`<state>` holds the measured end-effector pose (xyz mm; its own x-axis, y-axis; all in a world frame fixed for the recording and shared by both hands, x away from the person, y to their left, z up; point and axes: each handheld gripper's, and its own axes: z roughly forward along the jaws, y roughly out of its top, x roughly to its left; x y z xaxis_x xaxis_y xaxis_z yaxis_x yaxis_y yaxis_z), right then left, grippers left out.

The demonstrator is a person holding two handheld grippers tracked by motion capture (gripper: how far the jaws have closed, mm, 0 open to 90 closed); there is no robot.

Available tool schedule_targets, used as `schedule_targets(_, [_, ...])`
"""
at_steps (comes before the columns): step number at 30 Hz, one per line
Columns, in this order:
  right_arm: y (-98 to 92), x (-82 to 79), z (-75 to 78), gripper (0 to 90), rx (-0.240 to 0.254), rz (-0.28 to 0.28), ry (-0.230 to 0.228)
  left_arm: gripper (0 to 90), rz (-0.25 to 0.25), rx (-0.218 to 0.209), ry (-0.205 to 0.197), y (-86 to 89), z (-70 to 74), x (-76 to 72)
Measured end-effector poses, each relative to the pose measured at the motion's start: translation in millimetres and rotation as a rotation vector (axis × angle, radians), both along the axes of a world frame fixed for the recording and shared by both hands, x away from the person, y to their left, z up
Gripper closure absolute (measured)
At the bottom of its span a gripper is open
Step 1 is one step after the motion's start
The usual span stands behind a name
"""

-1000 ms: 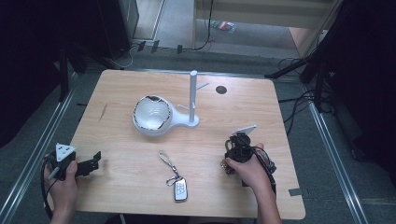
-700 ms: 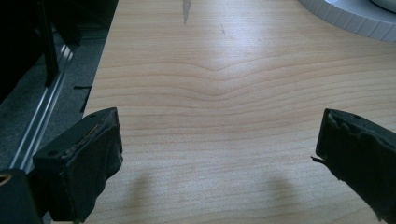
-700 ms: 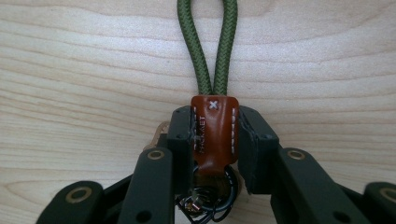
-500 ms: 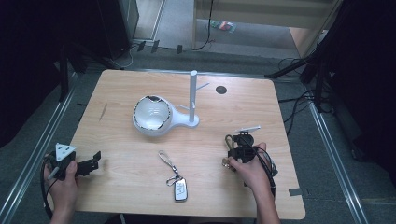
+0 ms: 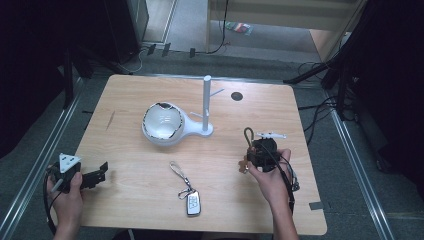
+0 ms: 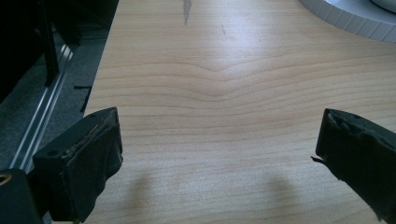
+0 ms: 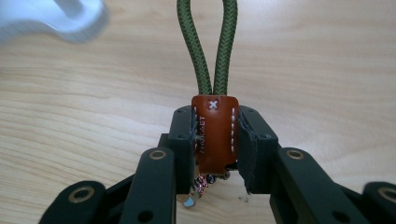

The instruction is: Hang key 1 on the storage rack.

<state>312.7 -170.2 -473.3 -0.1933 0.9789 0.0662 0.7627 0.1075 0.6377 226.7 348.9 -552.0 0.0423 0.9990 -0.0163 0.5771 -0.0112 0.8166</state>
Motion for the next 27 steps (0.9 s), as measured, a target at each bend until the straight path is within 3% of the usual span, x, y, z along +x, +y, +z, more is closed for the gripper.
schedule_targets(1, [3.8,-2.2,2.3,70.6,-0.010,0.019,-0.046,0.8,0.000,0.000,0.000,0.0,0.0,0.0])
schedule_targets(5, [7.3,-3.5,4.8,70.6,-0.019,0.047,-0.097,0.8,0.001,0.000,-0.002,0.1,0.0,-0.1])
schedule_targets(6, [9.1,-3.8,6.9,70.6,-0.032,0.068,-0.136,0.8,0.000,0.000,-0.002,0.1,0.0,-0.1])
schedule_targets(10, [11.1,-5.1,9.1,70.6,-0.035,0.063,-0.187,0.8,0.001,0.008,-0.004,-0.7,-0.1,0.0])
schedule_targets(13, [12.0,-5.5,10.1,70.7,-0.024,0.076,-0.251,0.8,-0.002,0.019,-0.002,-1.4,0.1,-0.3])
schedule_targets(18, [13.6,-5.2,12.0,70.6,-0.021,0.071,-0.246,0.8,0.008,0.014,-0.009,-0.9,0.2,-1.0])
schedule_targets(22, [10.2,-5.3,13.9,70.6,0.031,0.072,-0.266,0.8,0.010,0.016,-0.018,-1.3,0.3,-1.8])
schedule_targets(23, [7.9,-5.7,16.3,70.6,0.072,0.091,-0.278,0.8,0.010,0.015,-0.017,-0.7,0.4,-2.0])
schedule_targets(27, [9.0,-6.0,23.3,70.6,0.061,0.072,-0.320,0.8,0.014,0.008,-0.020,-0.7,0.2,-2.0])
